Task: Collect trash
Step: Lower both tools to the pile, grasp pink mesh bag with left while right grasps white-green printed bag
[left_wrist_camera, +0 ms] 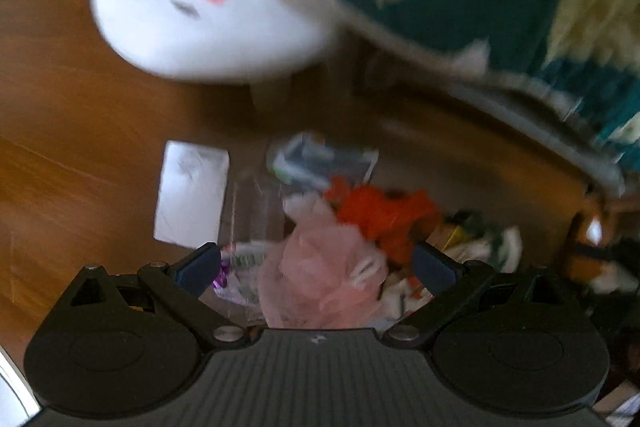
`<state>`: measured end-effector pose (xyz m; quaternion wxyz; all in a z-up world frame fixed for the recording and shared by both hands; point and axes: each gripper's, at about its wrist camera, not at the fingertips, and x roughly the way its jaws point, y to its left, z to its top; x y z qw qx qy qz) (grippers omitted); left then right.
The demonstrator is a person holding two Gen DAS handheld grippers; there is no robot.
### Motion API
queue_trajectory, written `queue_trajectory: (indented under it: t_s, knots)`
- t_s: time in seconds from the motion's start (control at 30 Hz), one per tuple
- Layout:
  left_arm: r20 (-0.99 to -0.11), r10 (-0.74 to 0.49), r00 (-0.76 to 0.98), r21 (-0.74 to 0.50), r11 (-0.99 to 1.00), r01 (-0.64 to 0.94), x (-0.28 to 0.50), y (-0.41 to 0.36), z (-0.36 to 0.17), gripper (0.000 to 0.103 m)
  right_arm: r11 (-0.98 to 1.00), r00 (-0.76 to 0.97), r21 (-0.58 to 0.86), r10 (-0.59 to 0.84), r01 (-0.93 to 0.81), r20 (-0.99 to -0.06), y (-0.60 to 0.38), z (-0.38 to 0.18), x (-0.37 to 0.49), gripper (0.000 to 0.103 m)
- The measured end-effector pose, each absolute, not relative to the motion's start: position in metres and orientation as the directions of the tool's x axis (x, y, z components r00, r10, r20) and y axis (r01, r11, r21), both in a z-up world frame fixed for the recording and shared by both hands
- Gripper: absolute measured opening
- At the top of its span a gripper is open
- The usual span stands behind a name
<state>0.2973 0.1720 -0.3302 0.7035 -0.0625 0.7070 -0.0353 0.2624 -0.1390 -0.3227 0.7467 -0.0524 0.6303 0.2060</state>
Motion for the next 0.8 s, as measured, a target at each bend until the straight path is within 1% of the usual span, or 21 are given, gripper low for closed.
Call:
queue_trajectory:
  t_s: [0.17,0.3,0.57,0.63,0.7,0.77,0.8]
  knots:
    - [-0.983,-0.121,-0.136,-0.128,0.991,0.041,0.288,0.154,-0.389,0.102,0.908,0.045,0.184,0.216,-0.377,-0.975,-0.134,-0.364,0.271,0.061]
    - [-0.974,-0.112,-0.197,-0.133,0.986,0.099,0.276,0.142,-0.42,0.102,0.909,-0.011,0.196,0.207,-0.367,-0.978,-0.135,-0.392,0.273,0.061]
    - [-0.97,-0.078,-0.231,-0.116,0.981,0.158,0.273,0.125,-0.456,0.101,0.902,-0.047,0.2,0.197,-0.383,-0.979,-0.133,-0.422,0.276,0.061]
    - [-0.969,-0.085,-0.231,-0.124,0.98,0.158,0.274,0.124,-0.462,0.101,0.899,-0.052,0.202,0.198,-0.39,-0.979,-0.131,-0.425,0.276,0.06]
    - [-0.971,-0.087,-0.221,-0.125,0.979,0.16,0.274,0.122,-0.466,0.1,0.896,-0.055,0.212,0.207,-0.39,-0.977,-0.131,-0.428,0.276,0.058]
    - [-0.972,-0.088,-0.219,-0.126,0.978,0.166,0.274,0.119,-0.47,0.09,0.89,-0.059,0.224,0.219,-0.398,-0.974,-0.13,-0.43,0.275,0.058]
    - [-0.972,-0.082,-0.221,-0.121,0.979,0.167,0.274,0.118,-0.472,0.08,0.885,-0.056,0.221,0.218,-0.409,-0.974,-0.128,-0.431,0.274,0.057]
